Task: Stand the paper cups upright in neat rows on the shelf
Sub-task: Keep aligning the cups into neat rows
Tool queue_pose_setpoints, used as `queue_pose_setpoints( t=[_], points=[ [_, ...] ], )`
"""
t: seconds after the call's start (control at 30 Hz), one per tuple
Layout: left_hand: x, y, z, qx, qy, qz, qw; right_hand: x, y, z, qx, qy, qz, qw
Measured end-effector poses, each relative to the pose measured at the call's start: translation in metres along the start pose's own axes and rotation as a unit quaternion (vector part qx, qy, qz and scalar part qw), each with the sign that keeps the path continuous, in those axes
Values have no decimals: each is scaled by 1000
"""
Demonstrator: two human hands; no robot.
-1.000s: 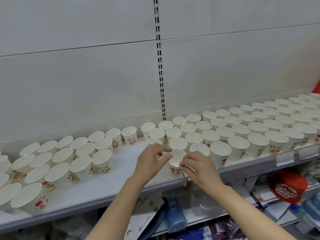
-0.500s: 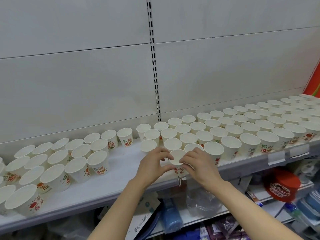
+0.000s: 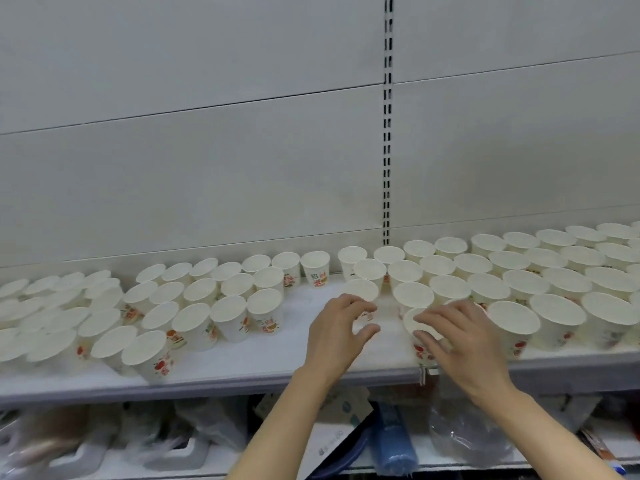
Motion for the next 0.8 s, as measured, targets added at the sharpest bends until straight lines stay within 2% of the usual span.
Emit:
queue_pose_setpoints(
  t=[0.17,0.27,0.37,0.5,0.63,0.8],
  points=[
    [-43,-87,-70,71,166,-133,975,19,-57,34,68,2,-31,997],
    [-56,-130,-116,159,229,-157,947,24,-95,71,108,-25,-48,993],
    [-47,-161,-141,223,158,-173,946,33,-127,106,118,-53,-46,990],
    [-32,-178,-150,230,34,-172,957,55,-156,144,94,-113,-21,989],
    [-33,-178,-158,179,19,-135,974,72,-169,168,46,-172,-10,984],
    [-28,-169,-172,99,5,-101,990,79,-170,171,33,-171,6,985]
  ],
)
Point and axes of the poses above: each hand's wrist, its own x-axis towards the middle knuckle, its own z-axis out of the palm, y = z × x, the point moved 5 cm from there along x, towards the middle knuckle, and after that the axes turned 7 degrees about -x, right-handed, at the moved point
